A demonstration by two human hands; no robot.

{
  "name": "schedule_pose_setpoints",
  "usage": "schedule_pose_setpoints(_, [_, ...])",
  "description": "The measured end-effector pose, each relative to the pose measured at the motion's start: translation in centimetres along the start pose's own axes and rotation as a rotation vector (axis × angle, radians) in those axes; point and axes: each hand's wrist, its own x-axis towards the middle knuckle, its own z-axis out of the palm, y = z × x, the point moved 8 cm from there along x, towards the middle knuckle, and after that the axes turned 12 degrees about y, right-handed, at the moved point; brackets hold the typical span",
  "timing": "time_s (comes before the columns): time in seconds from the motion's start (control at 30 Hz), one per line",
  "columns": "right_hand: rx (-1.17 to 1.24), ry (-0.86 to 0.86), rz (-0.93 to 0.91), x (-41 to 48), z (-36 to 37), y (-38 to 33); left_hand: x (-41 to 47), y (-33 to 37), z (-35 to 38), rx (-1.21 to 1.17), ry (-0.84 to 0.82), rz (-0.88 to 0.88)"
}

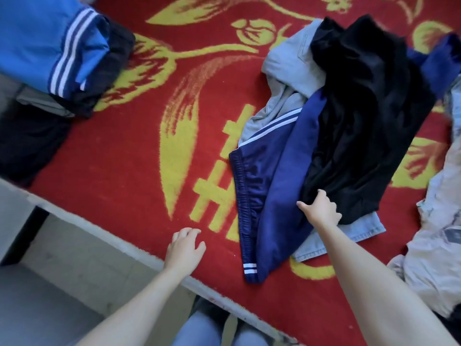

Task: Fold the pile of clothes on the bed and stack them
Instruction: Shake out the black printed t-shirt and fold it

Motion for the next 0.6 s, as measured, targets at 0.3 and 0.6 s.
schedule_pose_setpoints(0.3, [-0.035,0.171,0.027,-2.1,-3.3,1.0,-0.9,1.8,-1.7,-0.054,0.020,0.081])
schedule_pose_setpoints(0.6, [0.291,0.226,0.090,-11.6,-10.2,7.6,-6.3,5.7,-2.9,-0.077,-0.007,0.198])
